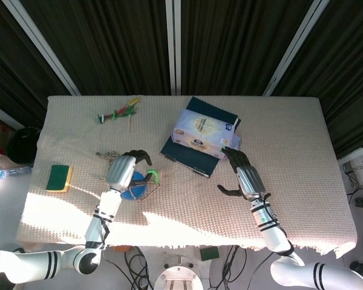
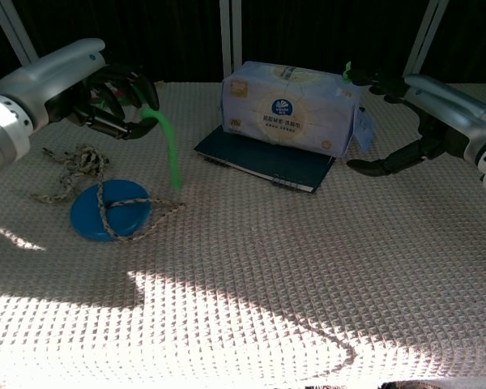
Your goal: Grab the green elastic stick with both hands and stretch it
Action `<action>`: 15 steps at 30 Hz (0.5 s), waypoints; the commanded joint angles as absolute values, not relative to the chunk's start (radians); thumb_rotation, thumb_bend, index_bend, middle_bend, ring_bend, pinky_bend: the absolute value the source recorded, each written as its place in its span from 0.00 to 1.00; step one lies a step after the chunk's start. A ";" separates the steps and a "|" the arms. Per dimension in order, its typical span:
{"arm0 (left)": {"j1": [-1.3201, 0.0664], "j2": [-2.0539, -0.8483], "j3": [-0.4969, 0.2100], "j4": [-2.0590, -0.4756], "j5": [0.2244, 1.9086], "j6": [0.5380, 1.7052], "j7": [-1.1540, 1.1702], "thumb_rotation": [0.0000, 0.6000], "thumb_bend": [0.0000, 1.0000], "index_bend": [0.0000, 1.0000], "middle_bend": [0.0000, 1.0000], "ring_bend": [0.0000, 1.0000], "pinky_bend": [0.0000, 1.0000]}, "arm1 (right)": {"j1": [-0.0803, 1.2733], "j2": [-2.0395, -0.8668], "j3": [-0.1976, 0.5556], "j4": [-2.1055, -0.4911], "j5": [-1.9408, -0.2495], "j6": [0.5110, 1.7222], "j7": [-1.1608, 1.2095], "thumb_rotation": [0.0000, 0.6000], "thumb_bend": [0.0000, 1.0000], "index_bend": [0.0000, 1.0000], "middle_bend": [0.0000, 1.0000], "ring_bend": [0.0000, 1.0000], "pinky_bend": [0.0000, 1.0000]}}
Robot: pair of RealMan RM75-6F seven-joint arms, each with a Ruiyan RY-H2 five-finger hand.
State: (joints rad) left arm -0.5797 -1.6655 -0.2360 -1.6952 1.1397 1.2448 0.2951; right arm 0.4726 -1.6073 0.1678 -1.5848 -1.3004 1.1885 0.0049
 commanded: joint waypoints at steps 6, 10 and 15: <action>-0.574 -1.657 -0.236 -1.693 1.139 1.244 0.285 0.92 0.31 0.49 0.36 0.33 0.39 | 0.452 -1.606 0.162 -1.562 -1.307 1.202 0.044 1.00 0.20 0.00 0.00 0.00 0.00; -0.577 -1.657 -0.239 -1.690 1.137 1.238 0.284 0.92 0.31 0.49 0.36 0.33 0.39 | 0.451 -1.603 0.165 -1.565 -1.313 1.203 0.045 1.00 0.20 0.00 0.00 0.00 0.00; -0.577 -1.661 -0.243 -1.693 1.138 1.244 0.285 0.92 0.31 0.49 0.36 0.33 0.39 | 0.454 -1.599 0.170 -1.570 -1.319 1.201 0.045 1.00 0.20 0.00 0.00 0.00 0.00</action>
State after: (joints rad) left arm -0.5770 -1.6610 -0.2430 -1.6933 1.1381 1.2440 0.2849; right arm 0.4539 -1.5995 0.1701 -1.5699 -1.3192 1.2015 0.0449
